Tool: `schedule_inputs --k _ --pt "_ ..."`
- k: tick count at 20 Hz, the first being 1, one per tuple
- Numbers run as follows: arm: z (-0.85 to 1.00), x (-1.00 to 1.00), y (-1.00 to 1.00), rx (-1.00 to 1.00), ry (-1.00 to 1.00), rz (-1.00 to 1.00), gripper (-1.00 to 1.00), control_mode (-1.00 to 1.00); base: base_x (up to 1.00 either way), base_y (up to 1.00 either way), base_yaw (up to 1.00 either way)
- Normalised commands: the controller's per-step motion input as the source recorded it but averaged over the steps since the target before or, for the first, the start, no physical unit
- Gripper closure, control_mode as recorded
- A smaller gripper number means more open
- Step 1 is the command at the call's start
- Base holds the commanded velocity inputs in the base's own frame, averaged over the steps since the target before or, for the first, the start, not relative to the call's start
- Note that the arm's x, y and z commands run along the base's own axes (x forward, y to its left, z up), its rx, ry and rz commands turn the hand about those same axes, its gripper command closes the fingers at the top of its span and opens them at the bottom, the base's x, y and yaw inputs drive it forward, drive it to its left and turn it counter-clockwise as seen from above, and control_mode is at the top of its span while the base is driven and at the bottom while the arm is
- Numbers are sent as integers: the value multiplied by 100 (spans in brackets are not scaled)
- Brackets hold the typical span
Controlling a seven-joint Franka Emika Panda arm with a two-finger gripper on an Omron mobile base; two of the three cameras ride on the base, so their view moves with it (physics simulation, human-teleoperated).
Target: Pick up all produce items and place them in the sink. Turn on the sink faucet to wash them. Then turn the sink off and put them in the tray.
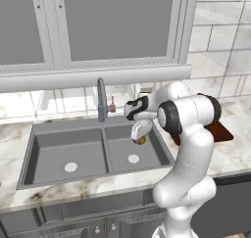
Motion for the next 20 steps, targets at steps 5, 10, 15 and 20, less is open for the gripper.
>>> schedule_inputs --k 5,10,15,20 --pt "100 0 -93 -9 7 0 100 -100 0 0 0" --pt "68 0 -100 -10 17 -4 100 -100 0 0 0" --pt "1 2 -100 -7 17 -2 100 -100 0 0 0" --pt "-3 24 -94 -1 11 0 100 -100 0 0 0"
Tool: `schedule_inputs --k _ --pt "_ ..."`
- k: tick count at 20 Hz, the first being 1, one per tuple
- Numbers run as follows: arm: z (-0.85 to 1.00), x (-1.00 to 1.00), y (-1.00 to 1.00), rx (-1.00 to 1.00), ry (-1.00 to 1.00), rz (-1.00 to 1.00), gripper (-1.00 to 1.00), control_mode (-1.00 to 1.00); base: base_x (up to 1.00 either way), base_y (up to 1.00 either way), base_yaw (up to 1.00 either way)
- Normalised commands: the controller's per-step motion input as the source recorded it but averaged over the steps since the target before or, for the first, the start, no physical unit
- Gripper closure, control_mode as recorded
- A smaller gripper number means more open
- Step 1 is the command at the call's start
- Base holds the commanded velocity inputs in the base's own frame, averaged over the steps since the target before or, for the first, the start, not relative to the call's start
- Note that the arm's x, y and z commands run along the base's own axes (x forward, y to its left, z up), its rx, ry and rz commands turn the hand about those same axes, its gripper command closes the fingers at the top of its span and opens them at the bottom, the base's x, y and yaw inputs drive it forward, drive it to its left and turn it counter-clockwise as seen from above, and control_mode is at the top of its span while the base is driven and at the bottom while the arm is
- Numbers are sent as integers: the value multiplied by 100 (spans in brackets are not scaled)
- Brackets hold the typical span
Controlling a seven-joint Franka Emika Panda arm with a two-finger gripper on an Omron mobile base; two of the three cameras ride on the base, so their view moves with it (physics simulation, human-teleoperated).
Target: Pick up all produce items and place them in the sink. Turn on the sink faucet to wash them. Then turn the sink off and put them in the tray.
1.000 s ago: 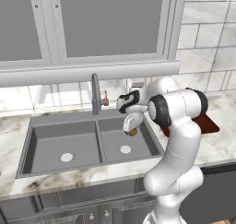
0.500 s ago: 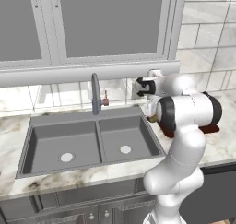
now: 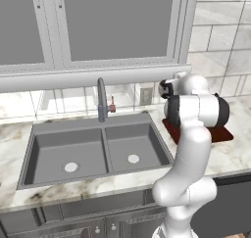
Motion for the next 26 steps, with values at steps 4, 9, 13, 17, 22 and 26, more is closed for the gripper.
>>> schedule_inputs --k 4,9,13,17,22,26 --pt "-21 31 -86 0 7 0 100 -100 0 0 0" --pt "-46 29 -56 0 3 0 100 -100 0 0 0" --pt "-65 25 -19 0 1 4 100 -100 0 0 0" --pt "-41 11 -9 3 0 5 100 -100 0 0 0" --pt "-13 0 -6 4 0 0 -100 -100 0 0 0" --pt "10 -9 -12 7 0 0 -100 -100 0 0 0"
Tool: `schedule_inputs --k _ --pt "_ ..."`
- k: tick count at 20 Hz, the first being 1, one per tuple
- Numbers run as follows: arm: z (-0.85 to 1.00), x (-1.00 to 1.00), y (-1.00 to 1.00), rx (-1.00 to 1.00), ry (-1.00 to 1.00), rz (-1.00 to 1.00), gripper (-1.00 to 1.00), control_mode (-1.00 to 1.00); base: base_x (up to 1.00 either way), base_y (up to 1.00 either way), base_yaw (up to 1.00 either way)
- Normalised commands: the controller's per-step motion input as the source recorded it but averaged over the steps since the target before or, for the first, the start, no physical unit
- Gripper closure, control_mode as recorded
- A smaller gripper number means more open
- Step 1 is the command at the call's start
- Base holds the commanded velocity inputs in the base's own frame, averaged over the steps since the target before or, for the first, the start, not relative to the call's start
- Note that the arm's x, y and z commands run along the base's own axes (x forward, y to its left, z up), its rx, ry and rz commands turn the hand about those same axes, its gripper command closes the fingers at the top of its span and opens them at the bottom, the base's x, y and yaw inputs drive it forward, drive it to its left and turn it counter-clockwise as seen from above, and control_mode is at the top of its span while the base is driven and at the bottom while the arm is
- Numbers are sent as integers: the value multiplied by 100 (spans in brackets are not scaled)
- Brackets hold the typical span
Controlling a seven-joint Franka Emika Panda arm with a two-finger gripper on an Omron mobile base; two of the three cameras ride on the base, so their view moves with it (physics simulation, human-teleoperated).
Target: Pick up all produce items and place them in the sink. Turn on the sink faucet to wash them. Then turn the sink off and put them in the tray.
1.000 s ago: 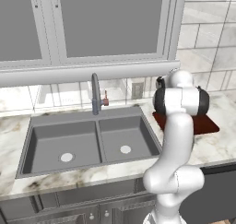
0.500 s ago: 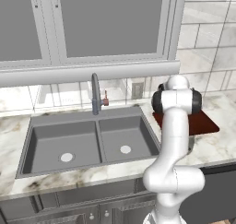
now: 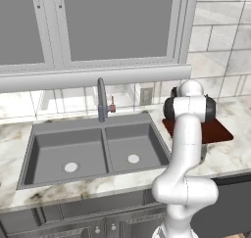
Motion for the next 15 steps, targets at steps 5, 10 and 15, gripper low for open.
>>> schedule_inputs --k 5,10,15 --pt "53 -20 -1 2 -9 2 -100 -100 0 0 0" --pt "85 -67 22 0 -26 8 -100 -100 0 0 0" --pt "85 -100 67 0 -44 7 -100 -100 0 0 0"
